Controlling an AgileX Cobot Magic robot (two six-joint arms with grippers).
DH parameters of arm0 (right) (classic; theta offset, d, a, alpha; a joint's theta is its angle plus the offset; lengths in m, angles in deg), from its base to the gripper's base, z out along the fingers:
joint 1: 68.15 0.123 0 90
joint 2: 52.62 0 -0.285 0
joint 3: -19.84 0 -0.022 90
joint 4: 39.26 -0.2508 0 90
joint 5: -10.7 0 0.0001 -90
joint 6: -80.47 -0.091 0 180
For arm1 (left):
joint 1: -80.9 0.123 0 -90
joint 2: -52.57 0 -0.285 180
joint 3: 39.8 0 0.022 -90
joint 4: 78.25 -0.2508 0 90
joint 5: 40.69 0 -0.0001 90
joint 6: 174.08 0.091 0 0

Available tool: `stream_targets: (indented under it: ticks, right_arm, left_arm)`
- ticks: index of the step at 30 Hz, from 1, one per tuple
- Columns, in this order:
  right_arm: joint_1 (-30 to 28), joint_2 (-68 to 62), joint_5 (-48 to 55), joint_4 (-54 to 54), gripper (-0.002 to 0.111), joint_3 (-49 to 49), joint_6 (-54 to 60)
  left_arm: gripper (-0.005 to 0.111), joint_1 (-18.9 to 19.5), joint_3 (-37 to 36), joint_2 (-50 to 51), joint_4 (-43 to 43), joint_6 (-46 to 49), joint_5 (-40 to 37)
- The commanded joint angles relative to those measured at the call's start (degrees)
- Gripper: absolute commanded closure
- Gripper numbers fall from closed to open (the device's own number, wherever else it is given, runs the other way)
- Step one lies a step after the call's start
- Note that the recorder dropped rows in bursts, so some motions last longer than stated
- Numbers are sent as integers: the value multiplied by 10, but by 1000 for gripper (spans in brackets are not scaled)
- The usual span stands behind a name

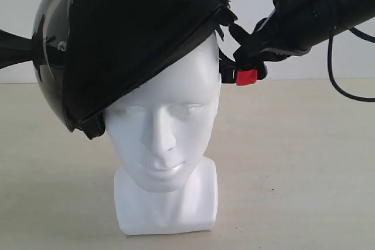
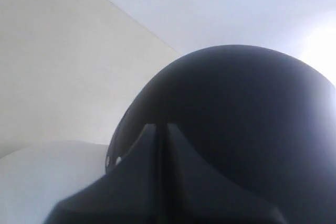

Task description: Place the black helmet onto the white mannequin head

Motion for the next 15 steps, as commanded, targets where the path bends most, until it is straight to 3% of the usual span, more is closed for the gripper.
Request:
stream_targets:
  ticks: [1,15]
  right_arm:
    - [-4,2,44,24,108,-1,-18]
    - [-4,76,47,38,108,-103,-13]
  left_arm:
    - [102,-23,-1,-6,21,7,1]
    - [102,-34,18,-6,36,10,7]
